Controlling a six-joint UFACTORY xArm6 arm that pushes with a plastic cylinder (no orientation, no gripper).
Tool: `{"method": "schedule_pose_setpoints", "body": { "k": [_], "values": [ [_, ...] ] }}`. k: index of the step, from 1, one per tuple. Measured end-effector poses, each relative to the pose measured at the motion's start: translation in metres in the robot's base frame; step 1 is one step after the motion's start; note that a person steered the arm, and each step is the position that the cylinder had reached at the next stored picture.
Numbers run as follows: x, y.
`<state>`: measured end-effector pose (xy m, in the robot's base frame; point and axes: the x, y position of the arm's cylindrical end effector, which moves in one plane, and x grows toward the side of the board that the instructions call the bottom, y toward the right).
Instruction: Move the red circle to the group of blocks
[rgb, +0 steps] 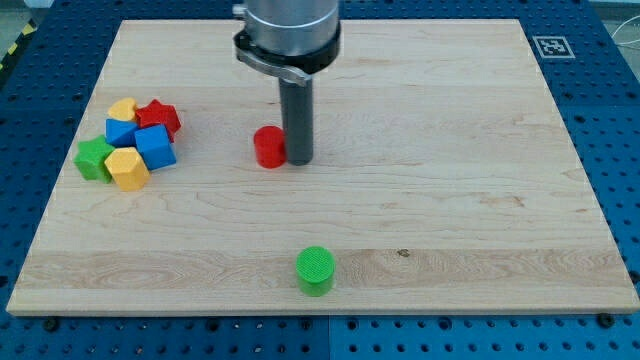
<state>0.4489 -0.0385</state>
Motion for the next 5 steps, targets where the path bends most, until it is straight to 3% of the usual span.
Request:
{"method": "schedule_pose_setpoints", "body": {
  "k": [5],
  "values": [
    [-0.035, -0.074]
  ]
}}
